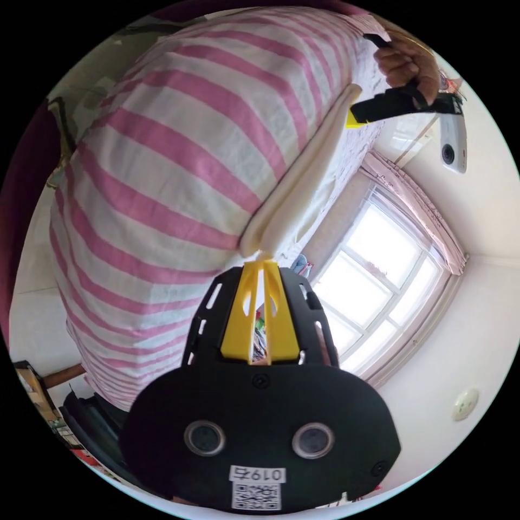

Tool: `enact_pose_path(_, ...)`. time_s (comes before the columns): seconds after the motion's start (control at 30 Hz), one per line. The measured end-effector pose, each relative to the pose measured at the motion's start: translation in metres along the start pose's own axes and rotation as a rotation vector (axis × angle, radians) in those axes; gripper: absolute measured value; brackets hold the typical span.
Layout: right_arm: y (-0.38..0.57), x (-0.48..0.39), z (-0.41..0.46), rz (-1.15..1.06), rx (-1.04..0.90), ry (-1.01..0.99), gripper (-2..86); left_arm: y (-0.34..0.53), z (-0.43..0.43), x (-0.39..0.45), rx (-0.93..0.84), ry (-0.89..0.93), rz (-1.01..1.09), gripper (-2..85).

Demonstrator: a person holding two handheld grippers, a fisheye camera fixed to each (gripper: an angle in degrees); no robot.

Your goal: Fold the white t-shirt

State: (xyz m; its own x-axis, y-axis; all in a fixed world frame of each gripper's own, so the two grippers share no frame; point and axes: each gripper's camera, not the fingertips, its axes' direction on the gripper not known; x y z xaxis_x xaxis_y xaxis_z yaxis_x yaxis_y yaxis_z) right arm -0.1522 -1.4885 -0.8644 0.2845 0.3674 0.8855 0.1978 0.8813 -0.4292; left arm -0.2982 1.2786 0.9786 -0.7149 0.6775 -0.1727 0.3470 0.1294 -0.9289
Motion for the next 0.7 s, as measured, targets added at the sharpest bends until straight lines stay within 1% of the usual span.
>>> enact_pose_path(0.13, -0.002, -0.011, -0.002, 0.086, -0.015, 0.022, -0.4, 0.001, 0.002, -0.003, 0.002, 0.003, -0.002, 1.3)
enact_pose_path(0.23, 0.0, -0.016, -0.007, 0.087, -0.011, 0.044, -0.4, 0.001, 0.004, -0.006, 0.002, 0.01, -0.004, 1.3)
enact_pose_path(0.37, 0.007, -0.015, -0.012, 0.126, -0.012, 0.023, -0.6, 0.003, 0.006, -0.011, 0.004, 0.021, -0.011, 1.3)
enact_pose_path(0.47, 0.015, -0.02, -0.015, 0.144, -0.053, 0.011, -0.7, 0.003, 0.007, -0.013, 0.004, 0.025, -0.012, 1.3)
enact_pose_path(0.57, 0.024, -0.018, -0.022, 0.208, -0.077, 0.023, -0.2, 0.003, 0.009, -0.015, 0.003, 0.028, -0.015, 1.2)
enact_pose_path(0.7, 0.018, -0.007, -0.031, 0.214, -0.047, 0.012, 6.0, 0.003, 0.01, -0.016, 0.004, 0.027, -0.018, 1.1)
